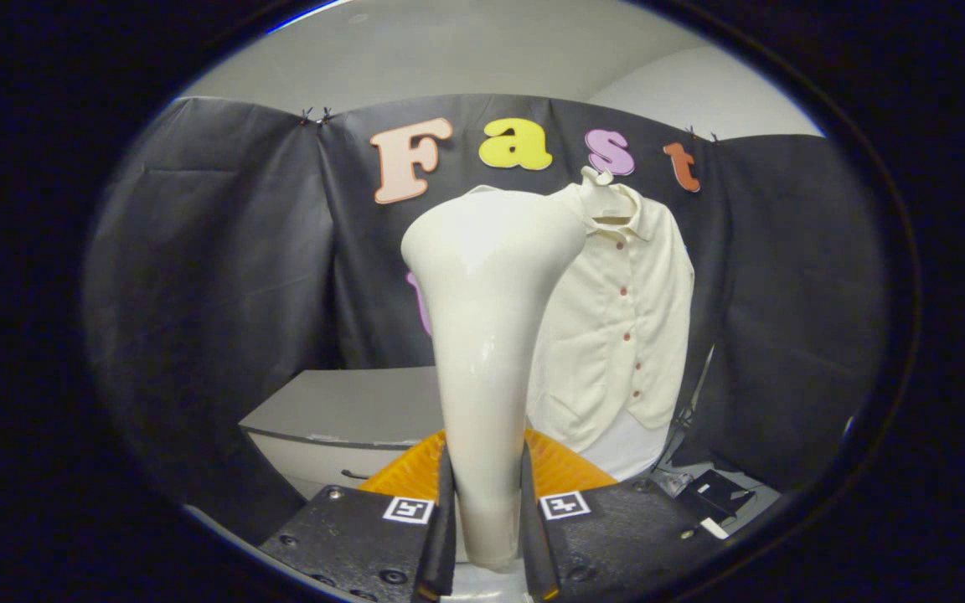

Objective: Iron the clothes twice with a garment steamer, once on the left side and once on the right side.

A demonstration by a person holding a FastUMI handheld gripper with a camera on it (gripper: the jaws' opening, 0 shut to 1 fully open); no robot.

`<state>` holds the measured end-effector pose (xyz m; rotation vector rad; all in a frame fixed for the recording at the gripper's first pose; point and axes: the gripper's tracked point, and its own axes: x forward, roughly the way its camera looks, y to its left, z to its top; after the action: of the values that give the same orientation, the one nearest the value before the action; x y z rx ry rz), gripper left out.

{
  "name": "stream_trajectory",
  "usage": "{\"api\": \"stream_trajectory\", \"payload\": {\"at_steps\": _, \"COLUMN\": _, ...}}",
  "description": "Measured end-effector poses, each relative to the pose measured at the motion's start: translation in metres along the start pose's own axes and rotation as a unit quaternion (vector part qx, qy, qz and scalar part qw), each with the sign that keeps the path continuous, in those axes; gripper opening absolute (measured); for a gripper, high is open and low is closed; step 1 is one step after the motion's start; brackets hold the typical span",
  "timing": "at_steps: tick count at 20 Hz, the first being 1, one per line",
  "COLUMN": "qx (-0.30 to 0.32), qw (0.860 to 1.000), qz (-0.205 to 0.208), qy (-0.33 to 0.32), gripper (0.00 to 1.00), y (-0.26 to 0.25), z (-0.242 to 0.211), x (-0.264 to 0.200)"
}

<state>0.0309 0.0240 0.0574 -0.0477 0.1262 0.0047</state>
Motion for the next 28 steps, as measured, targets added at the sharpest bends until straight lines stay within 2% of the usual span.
{"api": "stream_trajectory", "payload": {"at_steps": 6, "qx": -0.004, "qw": 1.000, "qz": -0.025, "qy": -0.014, "gripper": 0.32, "y": 0.003, "z": -0.019, "x": -0.006}}
{"api": "stream_trajectory", "payload": {"at_steps": 11, "qx": -0.026, "qw": 1.000, "qz": 0.009, "qy": -0.002, "gripper": 0.32, "y": 0.017, "z": -0.047, "x": -0.009}}
{"api": "stream_trajectory", "payload": {"at_steps": 15, "qx": -0.027, "qw": 1.000, "qz": 0.013, "qy": 0.007, "gripper": 0.32, "y": 0.013, "z": -0.072, "x": -0.024}}
{"api": "stream_trajectory", "payload": {"at_steps": 21, "qx": -0.006, "qw": 1.000, "qz": 0.019, "qy": 0.015, "gripper": 0.33, "y": -0.027, "z": -0.110, "x": -0.065}}
{"api": "stream_trajectory", "payload": {"at_steps": 28, "qx": 0.009, "qw": 0.999, "qz": 0.049, "qy": 0.001, "gripper": 0.33, "y": -0.074, "z": -0.115, "x": -0.103}}
